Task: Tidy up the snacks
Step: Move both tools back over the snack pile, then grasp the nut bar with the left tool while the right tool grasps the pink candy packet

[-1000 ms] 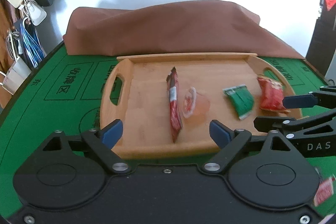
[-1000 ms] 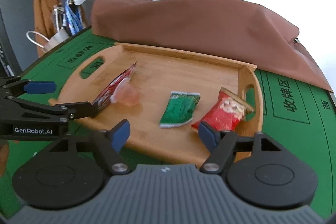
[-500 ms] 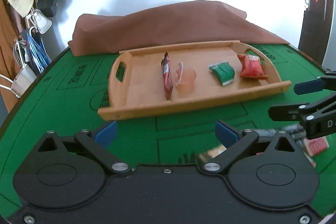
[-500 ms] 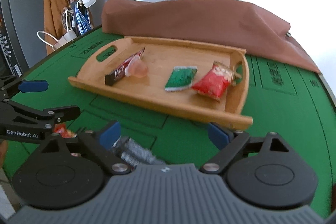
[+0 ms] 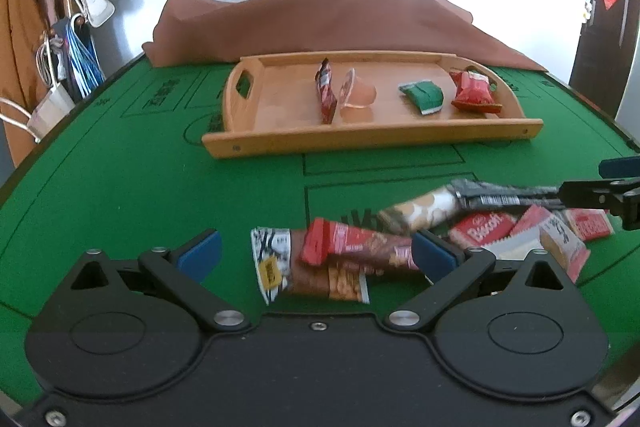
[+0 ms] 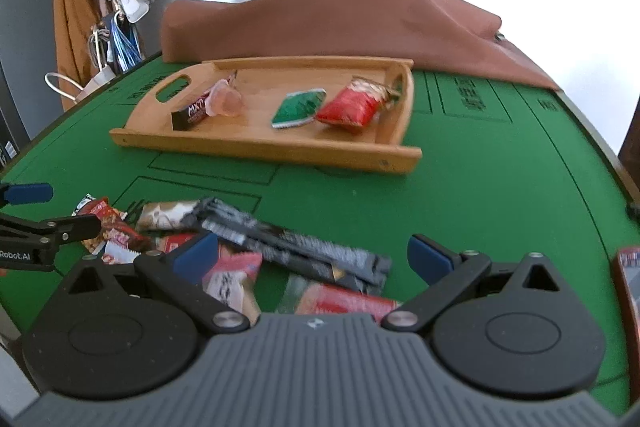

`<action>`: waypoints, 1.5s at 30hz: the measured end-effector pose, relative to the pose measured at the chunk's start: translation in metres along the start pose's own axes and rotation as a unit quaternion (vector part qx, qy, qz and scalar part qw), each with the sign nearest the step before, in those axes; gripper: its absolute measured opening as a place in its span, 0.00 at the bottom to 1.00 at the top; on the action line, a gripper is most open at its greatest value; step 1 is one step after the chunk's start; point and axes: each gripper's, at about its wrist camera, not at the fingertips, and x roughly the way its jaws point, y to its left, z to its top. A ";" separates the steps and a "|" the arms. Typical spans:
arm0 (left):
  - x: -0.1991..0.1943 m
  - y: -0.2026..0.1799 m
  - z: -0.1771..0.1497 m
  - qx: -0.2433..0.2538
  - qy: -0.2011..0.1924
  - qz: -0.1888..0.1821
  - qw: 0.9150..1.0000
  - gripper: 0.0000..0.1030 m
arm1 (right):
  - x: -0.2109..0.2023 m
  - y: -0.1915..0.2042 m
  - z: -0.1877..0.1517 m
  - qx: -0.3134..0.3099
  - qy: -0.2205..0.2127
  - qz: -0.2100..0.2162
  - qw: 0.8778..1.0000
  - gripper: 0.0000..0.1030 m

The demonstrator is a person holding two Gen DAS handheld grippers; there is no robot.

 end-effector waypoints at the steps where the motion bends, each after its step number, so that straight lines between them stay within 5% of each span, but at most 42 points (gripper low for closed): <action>1: -0.001 0.000 -0.002 -0.001 0.002 0.000 1.000 0.99 | -0.001 -0.001 -0.002 0.003 0.001 -0.001 1.000 1.00; 15: 0.003 -0.008 -0.013 0.006 0.007 0.010 1.000 0.98 | -0.009 0.027 -0.023 -0.049 0.002 -0.001 0.999 0.99; 21: 0.008 -0.003 -0.014 -0.008 0.016 0.001 1.000 0.87 | -0.007 0.039 -0.027 -0.082 0.001 -0.003 0.997 0.94; 38: 0.023 -0.003 -0.011 -0.013 0.032 -0.005 0.999 0.79 | 0.004 0.048 -0.031 -0.091 0.015 0.011 0.996 0.87; 42: 0.021 -0.005 -0.010 -0.008 0.028 -0.005 1.000 0.58 | 0.005 0.049 -0.030 -0.091 0.014 0.014 0.996 0.85; 45: 0.019 -0.005 -0.009 -0.009 0.028 -0.007 1.000 0.53 | 0.005 0.051 -0.030 -0.093 0.011 0.014 0.995 0.83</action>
